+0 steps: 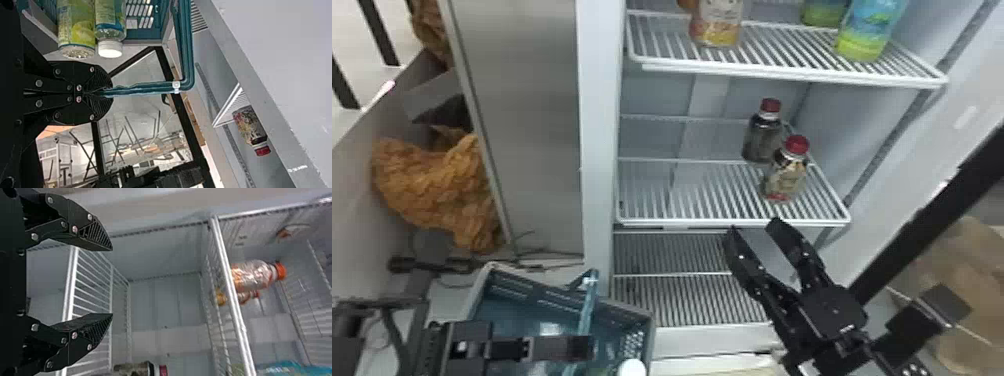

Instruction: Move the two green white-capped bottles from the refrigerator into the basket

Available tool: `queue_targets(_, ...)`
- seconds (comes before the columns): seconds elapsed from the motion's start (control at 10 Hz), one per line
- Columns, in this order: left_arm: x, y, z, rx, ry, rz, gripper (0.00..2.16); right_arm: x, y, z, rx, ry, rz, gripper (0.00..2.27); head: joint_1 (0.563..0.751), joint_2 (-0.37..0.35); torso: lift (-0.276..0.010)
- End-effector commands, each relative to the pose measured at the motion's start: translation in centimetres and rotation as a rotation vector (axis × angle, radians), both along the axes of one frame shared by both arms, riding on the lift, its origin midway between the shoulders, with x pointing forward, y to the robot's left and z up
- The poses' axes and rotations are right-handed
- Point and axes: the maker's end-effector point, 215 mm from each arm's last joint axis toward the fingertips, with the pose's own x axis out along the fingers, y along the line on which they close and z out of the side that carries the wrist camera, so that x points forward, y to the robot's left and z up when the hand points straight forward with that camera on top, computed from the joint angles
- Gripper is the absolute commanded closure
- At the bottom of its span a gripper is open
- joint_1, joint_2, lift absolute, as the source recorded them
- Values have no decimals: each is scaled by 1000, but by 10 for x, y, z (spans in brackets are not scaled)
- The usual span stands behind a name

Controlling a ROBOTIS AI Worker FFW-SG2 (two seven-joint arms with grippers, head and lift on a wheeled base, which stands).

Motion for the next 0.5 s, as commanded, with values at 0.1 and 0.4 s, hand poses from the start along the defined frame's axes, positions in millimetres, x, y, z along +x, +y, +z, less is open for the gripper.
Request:
queue_targets(0.1,0,-1,0,-1,1,0,1171,-7,1,26,50,-65,-84,456,695,-198,-263)
queue_targets(0.4,-2,-2,0,-5,4,-3,1171,-12,-9,28,87,-73,-192,394,695,-217,-263)
